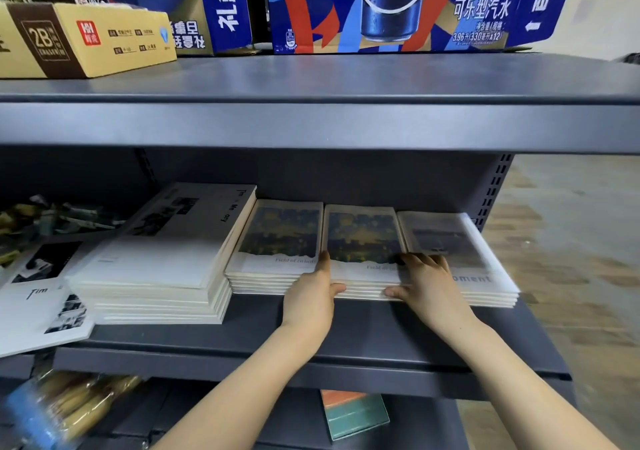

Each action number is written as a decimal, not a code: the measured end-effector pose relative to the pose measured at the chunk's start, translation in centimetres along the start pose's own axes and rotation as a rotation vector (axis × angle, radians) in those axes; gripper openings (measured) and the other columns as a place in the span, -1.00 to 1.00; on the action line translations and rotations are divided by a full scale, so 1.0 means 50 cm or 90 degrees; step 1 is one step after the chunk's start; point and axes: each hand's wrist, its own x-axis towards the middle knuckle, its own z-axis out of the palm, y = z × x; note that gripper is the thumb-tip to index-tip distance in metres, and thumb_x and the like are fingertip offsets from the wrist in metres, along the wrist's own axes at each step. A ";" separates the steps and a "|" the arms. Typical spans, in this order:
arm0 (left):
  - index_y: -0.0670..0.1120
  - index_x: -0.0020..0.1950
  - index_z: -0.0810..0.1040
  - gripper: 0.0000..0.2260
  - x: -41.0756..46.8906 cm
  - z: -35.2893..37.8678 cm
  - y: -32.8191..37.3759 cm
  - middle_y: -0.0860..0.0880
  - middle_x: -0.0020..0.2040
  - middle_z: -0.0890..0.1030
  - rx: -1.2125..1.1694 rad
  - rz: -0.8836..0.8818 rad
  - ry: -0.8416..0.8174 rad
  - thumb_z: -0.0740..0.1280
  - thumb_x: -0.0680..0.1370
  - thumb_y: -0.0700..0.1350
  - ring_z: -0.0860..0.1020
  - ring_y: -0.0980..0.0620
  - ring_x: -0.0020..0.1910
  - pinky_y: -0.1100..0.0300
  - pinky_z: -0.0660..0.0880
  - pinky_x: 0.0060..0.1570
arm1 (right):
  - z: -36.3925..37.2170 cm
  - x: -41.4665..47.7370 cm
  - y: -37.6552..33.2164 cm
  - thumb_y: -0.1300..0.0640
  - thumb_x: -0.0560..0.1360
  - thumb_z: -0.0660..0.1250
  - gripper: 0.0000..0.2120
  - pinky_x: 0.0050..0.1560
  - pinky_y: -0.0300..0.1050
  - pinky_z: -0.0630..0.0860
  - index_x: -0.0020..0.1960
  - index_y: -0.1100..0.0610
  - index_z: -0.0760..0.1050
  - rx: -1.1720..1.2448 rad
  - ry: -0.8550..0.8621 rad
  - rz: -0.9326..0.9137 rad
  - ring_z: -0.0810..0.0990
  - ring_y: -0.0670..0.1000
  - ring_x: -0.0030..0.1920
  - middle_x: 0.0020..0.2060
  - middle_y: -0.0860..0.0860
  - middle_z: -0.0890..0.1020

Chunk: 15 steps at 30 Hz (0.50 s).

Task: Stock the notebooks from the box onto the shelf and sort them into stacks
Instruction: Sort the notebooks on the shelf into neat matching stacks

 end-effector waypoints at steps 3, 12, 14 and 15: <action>-0.01 0.51 0.11 -0.49 0.006 0.004 -0.007 0.02 0.10 0.64 0.128 0.060 0.038 0.21 0.59 -0.08 0.62 -0.08 -0.08 0.04 0.58 -0.07 | 0.001 -0.002 0.003 -0.10 0.38 0.44 -0.37 0.27 -0.07 0.26 0.37 0.06 0.37 0.022 0.001 0.002 0.29 0.16 0.30 0.30 0.05 0.44; -0.03 0.05 0.63 -0.72 0.011 -0.002 -0.028 0.00 -0.08 0.63 0.271 0.270 0.239 0.49 0.37 -0.02 0.55 -0.09 -0.02 0.05 0.48 -0.13 | 0.016 -0.032 0.004 -0.03 0.40 0.43 -0.58 0.14 0.05 0.39 0.23 0.05 0.51 0.011 0.103 -0.039 0.42 0.18 0.21 0.18 0.05 0.51; 0.02 0.14 0.61 -0.72 0.020 -0.005 -0.034 0.04 0.06 0.60 0.278 0.266 0.204 0.42 0.44 0.00 0.50 -0.06 0.11 0.02 0.37 0.07 | 0.018 -0.030 0.007 -0.01 0.40 0.44 -0.60 0.10 0.03 0.41 0.21 0.06 0.53 0.048 0.100 -0.040 0.47 0.17 0.17 0.15 0.04 0.53; 0.03 0.14 0.61 -0.74 0.022 -0.004 -0.036 0.06 0.07 0.59 0.272 0.267 0.208 0.40 0.46 0.00 0.50 -0.04 0.13 0.03 0.34 0.10 | 0.017 -0.028 0.009 0.00 0.40 0.45 -0.60 0.09 0.02 0.44 0.20 0.07 0.53 0.067 0.094 -0.042 0.49 0.16 0.15 0.14 0.04 0.53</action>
